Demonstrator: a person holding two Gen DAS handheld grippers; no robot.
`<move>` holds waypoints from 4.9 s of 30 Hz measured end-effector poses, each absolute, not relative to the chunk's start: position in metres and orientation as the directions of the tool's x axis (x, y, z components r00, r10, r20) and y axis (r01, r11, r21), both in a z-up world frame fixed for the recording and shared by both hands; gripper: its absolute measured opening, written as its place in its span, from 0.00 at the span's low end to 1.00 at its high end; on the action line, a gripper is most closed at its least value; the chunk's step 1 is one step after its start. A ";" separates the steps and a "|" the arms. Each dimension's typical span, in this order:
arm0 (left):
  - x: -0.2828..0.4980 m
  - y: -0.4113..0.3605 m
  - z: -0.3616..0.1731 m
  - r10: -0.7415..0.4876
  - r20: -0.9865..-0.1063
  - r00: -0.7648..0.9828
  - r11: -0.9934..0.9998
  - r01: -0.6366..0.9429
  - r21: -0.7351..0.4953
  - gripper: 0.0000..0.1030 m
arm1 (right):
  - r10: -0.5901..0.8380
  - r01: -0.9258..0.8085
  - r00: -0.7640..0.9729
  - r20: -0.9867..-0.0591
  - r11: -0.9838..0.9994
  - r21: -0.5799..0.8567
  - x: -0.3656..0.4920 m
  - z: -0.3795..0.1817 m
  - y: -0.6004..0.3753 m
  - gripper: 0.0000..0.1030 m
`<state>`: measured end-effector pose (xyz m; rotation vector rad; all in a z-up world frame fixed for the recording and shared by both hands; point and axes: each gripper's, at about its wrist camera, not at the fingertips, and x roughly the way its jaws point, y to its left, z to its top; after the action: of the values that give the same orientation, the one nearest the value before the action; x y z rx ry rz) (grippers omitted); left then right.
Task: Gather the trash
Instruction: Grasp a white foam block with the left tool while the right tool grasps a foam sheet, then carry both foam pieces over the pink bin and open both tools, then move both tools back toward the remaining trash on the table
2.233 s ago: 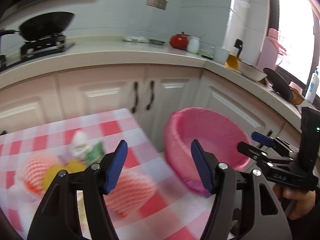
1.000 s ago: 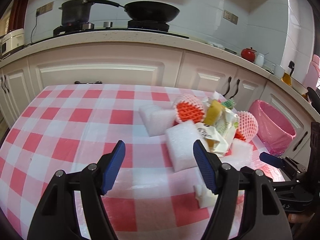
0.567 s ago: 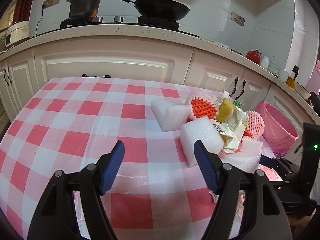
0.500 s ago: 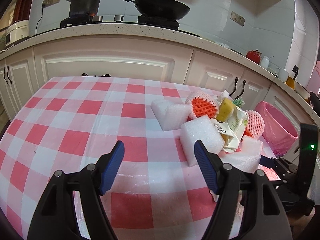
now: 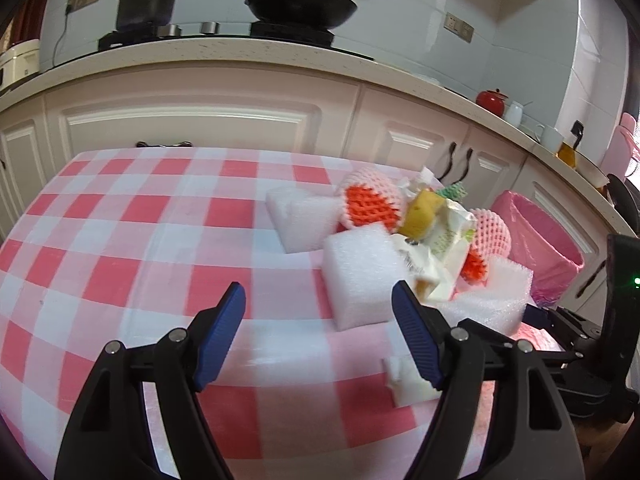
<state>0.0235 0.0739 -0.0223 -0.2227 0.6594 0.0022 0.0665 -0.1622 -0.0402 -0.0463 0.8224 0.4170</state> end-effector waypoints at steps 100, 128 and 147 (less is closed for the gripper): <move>0.200 -0.234 0.041 -0.344 -0.593 0.728 0.934 0.329 -0.139 0.62 | 0.120 -0.048 0.789 -0.603 0.990 0.133 0.187 0.014 -0.466 0.83; 0.052 -0.012 -0.007 -0.058 -0.634 0.771 0.993 -0.018 -0.113 0.70 | 0.318 -0.274 0.713 -0.624 0.947 0.170 0.077 -0.014 -0.297 0.83; 0.017 -0.035 -0.049 -0.053 -0.713 0.699 0.988 -0.066 -0.138 0.94 | 0.341 -0.306 0.682 -0.647 0.937 0.170 0.059 -0.026 -0.283 0.83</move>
<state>0.0168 -0.0345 -0.0485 -0.1578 0.7975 0.0071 0.0591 -0.2828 -0.0262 0.0496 0.7361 0.3629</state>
